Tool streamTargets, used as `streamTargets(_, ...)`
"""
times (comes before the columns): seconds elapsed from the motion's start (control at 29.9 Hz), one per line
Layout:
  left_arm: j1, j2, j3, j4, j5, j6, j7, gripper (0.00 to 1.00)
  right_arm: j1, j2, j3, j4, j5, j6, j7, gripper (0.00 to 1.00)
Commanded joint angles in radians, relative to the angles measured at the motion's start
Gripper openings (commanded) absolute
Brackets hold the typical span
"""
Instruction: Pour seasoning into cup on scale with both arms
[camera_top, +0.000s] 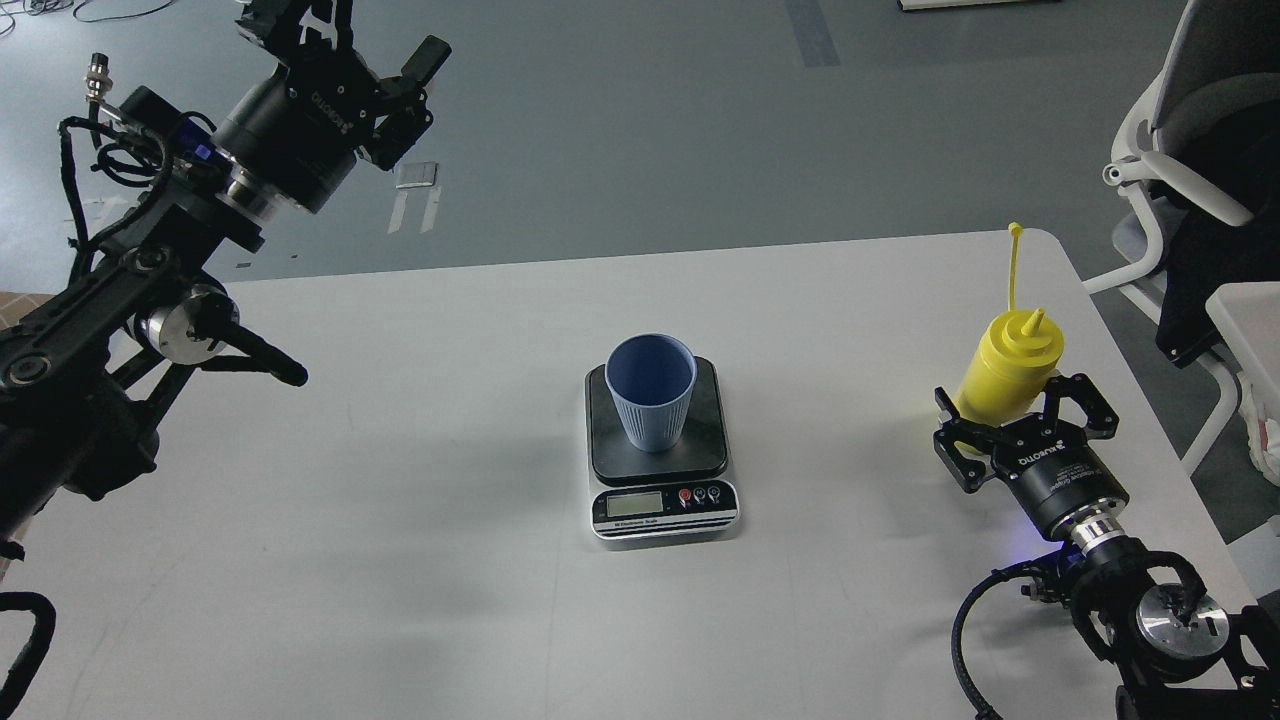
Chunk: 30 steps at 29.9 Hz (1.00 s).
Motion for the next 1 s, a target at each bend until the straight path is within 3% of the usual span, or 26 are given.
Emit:
streamTargets(0.0,0.0,-0.001,-0.001,0.0,0.0,0.0,0.0,0.98,-0.036,0.0,0.0,0.057,0.001,0.0,0.0,0.98)
streamTargets(0.37,0.002,-0.004,-0.001,-0.006,0.0,-0.005,0.0,0.98,-0.177,0.0,0.002,0.276,0.041,0.0,-0.023,0.98)
streamTargets(0.97,0.0,0.047,-0.003,-0.028,-0.002,-0.008,0.0,0.98,-0.346,0.0,0.037,0.428,0.096,0.0,-0.027,0.98)
